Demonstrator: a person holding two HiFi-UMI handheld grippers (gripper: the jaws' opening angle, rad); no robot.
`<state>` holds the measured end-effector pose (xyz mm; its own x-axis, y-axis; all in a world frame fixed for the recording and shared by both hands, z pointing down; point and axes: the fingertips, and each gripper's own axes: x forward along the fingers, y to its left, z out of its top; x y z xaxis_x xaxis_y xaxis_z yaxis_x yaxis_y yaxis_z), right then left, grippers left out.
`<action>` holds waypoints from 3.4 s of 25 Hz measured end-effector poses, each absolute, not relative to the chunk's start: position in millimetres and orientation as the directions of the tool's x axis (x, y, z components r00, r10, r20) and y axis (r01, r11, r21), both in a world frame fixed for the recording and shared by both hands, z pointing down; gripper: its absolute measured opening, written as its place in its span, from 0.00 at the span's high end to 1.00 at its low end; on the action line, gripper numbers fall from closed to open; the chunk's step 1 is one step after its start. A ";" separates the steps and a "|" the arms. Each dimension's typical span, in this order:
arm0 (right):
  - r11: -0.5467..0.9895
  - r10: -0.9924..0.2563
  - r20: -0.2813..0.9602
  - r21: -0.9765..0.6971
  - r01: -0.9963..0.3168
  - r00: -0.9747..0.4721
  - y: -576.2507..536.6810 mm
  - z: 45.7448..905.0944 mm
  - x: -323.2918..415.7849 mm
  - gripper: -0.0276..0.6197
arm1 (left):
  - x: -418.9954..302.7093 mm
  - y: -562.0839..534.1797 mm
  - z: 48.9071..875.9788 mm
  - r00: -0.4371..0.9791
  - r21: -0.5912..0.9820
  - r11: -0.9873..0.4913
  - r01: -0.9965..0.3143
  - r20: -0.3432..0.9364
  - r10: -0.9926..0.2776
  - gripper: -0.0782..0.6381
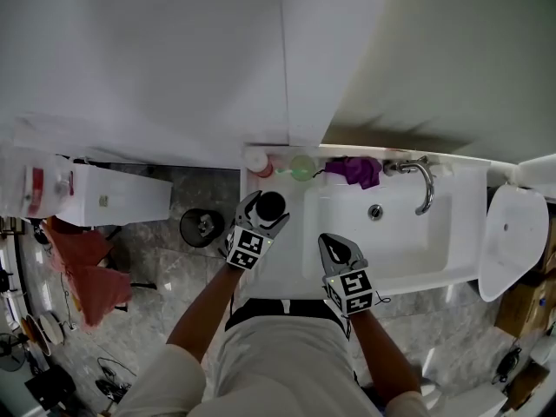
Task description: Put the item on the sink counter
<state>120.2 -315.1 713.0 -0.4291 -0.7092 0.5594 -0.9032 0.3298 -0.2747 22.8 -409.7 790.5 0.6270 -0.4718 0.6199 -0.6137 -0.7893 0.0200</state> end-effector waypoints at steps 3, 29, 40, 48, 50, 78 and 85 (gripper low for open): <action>0.304 -0.711 0.572 -0.274 -0.913 -0.409 -315.5 718.7 121.9 0.94 | 24.1 -415.2 801.9 0.631 0.026 -0.793 -0.608 0.622 -0.464 0.35; 0.303 -0.687 0.591 -0.295 -0.906 -0.422 -308.5 733.9 115.3 0.94 | 23.3 -414.4 835.3 0.616 -0.003 -0.806 -0.592 0.642 -0.456 0.35; 0.361 -0.689 0.562 -0.281 -0.889 -0.457 -303.4 718.4 124.3 0.94 | 22.3 -413.4 819.2 0.601 0.050 -0.756 -0.653 0.641 -0.477 0.28; 0.420 -0.698 0.515 -0.269 -0.867 -0.498 -300.7 695.1 124.8 0.94 | 17.2 -401.2 773.7 0.598 0.007 -0.737 -0.676 0.590 -0.543 0.28; 0.431 -0.700 0.505 -0.265 -0.862 -0.505 -301.8 690.7 123.3 0.94 | 14.3 -395.7 756.4 0.597 -0.003 -0.730 -0.683 0.574 -0.561 0.28; 0.330 -0.864 0.349 -0.152 -0.931 -0.363 -216.0 572.3 46.8 0.94 | -126.5 -251.8 569.2 0.621 0.000 -0.665 -0.747 0.361 -0.696 0.67; 0.309 -0.885 0.324 -0.134 -0.942 -0.336 -183.1 554.2 33.6 0.94 | -140.2 -219.5 552.5 0.649 0.012 -0.687 -0.726 0.341 -0.680 0.77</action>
<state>33.6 -183.1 554.2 -0.3360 -0.8845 0.3236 -0.9417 0.3086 -0.1343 -140.2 -219.5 552.5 0.6489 -0.6801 0.3410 -0.7265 -0.6871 0.0122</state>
